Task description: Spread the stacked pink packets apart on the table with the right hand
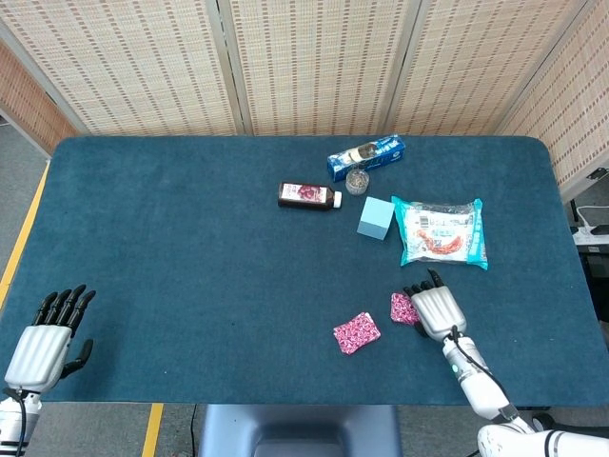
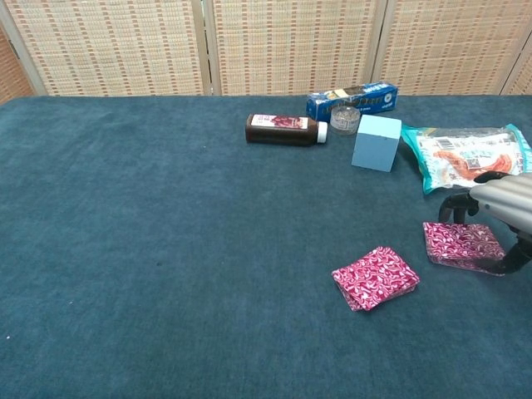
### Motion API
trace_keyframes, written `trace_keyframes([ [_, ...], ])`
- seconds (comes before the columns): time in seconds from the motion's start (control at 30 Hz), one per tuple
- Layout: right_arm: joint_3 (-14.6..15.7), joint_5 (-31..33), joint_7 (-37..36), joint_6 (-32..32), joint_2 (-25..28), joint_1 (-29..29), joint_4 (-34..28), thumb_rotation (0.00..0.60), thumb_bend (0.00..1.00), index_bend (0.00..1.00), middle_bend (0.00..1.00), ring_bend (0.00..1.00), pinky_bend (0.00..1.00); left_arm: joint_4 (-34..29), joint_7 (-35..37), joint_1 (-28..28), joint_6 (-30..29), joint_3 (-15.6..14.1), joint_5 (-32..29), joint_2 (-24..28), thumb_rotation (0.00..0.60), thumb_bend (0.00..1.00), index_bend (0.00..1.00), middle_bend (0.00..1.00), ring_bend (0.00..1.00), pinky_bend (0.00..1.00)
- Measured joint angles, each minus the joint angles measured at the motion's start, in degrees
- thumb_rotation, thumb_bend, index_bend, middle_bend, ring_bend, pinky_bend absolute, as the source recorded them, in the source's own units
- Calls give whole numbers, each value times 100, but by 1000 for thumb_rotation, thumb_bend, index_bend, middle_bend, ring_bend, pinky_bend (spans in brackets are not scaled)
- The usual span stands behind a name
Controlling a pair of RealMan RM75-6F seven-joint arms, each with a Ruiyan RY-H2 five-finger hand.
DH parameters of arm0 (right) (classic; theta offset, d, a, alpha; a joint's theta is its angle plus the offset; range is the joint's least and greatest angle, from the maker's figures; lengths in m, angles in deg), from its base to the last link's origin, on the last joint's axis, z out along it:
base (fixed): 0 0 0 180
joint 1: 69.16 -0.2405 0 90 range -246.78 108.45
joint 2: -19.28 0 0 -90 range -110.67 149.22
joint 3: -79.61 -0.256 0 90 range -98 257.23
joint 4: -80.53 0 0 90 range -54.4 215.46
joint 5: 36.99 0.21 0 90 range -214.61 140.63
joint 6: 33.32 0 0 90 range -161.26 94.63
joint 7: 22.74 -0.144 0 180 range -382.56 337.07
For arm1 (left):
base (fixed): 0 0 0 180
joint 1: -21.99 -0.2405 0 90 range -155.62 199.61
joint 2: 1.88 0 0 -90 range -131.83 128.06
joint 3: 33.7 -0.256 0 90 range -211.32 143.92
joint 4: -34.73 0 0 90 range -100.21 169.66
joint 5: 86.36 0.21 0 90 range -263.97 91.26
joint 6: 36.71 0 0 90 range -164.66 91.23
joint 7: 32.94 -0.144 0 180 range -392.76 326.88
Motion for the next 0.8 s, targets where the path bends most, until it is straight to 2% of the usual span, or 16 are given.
trace_keyframes([
  [0.43, -157, -154, -149, -107, 46, -13, -237, 600, 237, 533, 453, 261, 0, -5, 20, -9, -29, 1, 13, 12, 600, 443, 0, 0, 0, 73],
  [0.8, -399, -151, -181, 19, -384, -257, -363, 600, 237, 533, 453, 261, 0, 13, 55, -3, -16, 15, -8, 18, 600, 443, 0, 0, 0, 73],
])
